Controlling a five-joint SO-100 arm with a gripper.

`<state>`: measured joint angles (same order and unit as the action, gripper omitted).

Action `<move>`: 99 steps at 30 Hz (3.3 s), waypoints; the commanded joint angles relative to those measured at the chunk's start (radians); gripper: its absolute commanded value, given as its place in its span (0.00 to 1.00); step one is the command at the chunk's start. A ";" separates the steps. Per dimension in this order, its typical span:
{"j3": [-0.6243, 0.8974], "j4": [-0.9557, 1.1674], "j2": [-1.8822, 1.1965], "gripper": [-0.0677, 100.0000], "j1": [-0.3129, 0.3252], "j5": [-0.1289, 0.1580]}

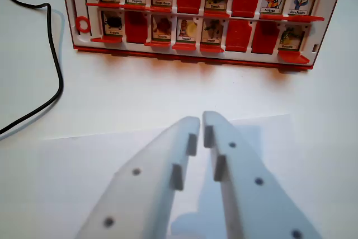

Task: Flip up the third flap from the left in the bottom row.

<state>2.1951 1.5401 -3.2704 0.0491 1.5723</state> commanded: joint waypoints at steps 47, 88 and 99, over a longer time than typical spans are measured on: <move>0.225 -0.440 0.583 0.00 -0.158 -0.164; 0.143 -1.071 1.282 0.00 -0.155 -0.032; 0.077 -1.124 1.359 0.00 -0.143 -0.017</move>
<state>2.3792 0.4341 -1.9067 -0.0997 1.5447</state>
